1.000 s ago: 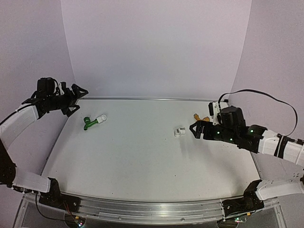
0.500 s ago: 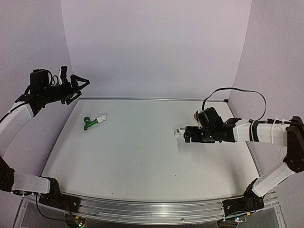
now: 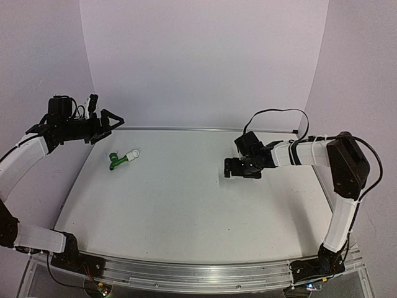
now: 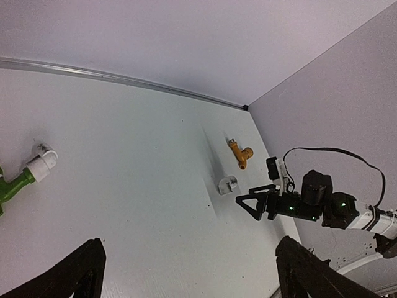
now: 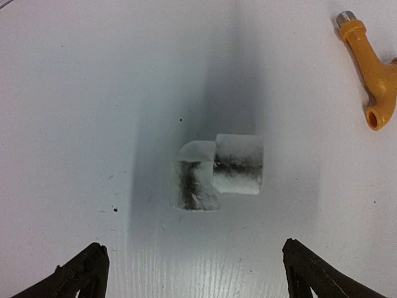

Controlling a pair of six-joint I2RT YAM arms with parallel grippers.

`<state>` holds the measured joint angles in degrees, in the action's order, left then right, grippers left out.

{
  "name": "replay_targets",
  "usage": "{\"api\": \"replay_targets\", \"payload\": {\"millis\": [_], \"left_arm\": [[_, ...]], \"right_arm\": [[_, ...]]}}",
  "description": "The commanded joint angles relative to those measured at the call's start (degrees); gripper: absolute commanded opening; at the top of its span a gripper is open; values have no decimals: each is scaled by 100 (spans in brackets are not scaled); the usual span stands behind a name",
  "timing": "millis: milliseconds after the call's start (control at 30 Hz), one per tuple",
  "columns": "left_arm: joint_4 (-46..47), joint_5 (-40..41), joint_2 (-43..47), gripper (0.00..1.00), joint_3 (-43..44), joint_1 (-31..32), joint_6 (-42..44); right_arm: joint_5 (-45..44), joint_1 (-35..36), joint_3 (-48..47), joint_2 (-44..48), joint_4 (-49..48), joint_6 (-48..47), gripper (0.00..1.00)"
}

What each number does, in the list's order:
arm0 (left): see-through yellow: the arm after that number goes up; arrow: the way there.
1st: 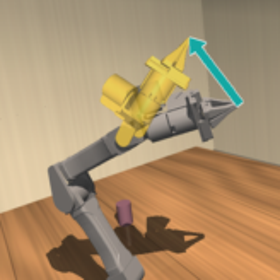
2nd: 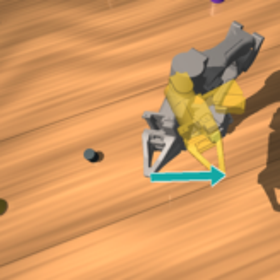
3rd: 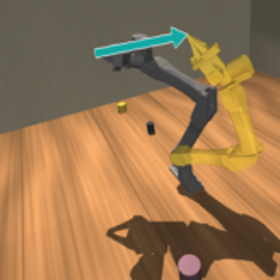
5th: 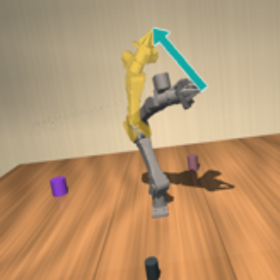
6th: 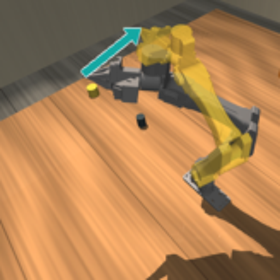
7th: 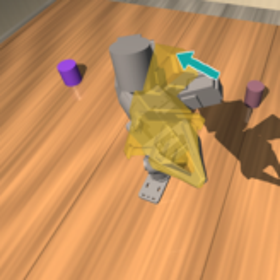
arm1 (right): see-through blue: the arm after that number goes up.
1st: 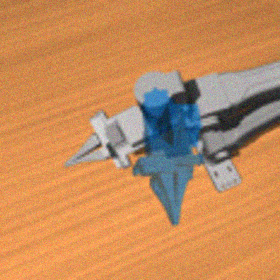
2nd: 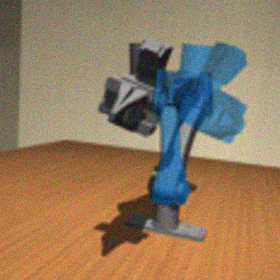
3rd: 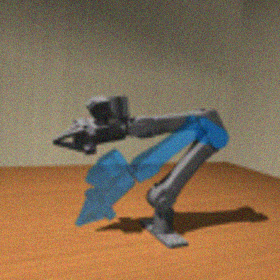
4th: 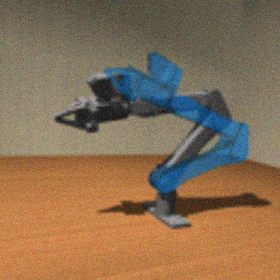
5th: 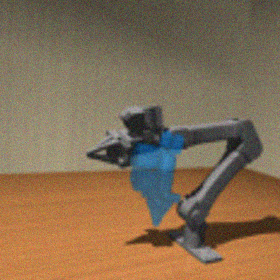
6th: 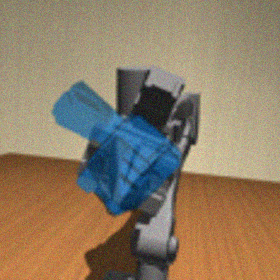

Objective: Install the water faucets

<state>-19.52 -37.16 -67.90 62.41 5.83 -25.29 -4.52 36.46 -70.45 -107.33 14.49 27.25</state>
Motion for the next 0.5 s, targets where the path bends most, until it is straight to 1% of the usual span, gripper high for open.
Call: {"api": "replay_targets", "payload": {"millis": [0,100,200,300,467], "left_arm": [[-260,390,153,98,86,113,421],[-314,445,168,98,95,137,466],[-335,462,184,98,92,148,498],[-343,476,180,98,88,154,508],[-351,442,150,98,89,169,508]], "right_arm": [[292,-91,-746,-457,172,3,97],[387,-95,-1037,-794,262,145,91],[107,-95,-1207,-1010,492,207,82],[-165,-86,-1250,-1104,595,196,75],[-311,-54,-1405,-1337,677,69,70]]}}
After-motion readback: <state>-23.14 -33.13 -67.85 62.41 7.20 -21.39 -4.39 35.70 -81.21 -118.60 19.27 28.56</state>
